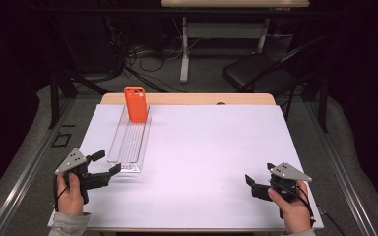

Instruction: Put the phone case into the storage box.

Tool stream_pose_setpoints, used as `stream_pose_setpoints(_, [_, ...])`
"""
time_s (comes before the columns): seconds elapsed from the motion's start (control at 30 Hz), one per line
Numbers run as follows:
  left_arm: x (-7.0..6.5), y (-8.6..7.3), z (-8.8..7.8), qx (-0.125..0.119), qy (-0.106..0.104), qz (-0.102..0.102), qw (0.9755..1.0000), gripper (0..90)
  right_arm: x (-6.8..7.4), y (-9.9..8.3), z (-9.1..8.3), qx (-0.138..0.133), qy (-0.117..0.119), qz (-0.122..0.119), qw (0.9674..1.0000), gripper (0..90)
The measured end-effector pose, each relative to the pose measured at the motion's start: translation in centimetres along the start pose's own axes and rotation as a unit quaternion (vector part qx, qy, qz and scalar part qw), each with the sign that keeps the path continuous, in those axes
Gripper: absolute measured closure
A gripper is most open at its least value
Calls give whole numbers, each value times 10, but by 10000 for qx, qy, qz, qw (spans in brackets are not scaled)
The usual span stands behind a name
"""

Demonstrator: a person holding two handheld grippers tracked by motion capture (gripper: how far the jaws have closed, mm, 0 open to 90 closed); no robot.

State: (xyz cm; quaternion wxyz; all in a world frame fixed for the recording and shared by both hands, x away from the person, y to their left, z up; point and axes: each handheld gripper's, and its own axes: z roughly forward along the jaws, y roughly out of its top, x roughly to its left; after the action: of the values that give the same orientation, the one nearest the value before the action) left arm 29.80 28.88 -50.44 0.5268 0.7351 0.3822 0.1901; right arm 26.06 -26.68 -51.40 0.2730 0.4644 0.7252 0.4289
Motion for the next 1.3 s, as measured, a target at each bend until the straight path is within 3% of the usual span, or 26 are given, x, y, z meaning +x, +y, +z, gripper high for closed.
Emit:
stream_pose_setpoints(0.47, [1,-15,-5,-208,74,-60,9997,157,4,-9,7,65,39,-78,9999,127])
stream_pose_setpoints(0.8, [-4,-22,0,-82,38,143,9999,157,9,-18,12,-77,141,-86,9998,126])
stream_pose_setpoints(1.03, [-5,-25,4,-38,-35,195,9998,157,10,-21,12,-190,231,-93,9995,124])
stream_pose_setpoints(1.3, [-6,-27,7,8,-59,216,9997,157,14,-25,15,-139,330,-121,9993,124])
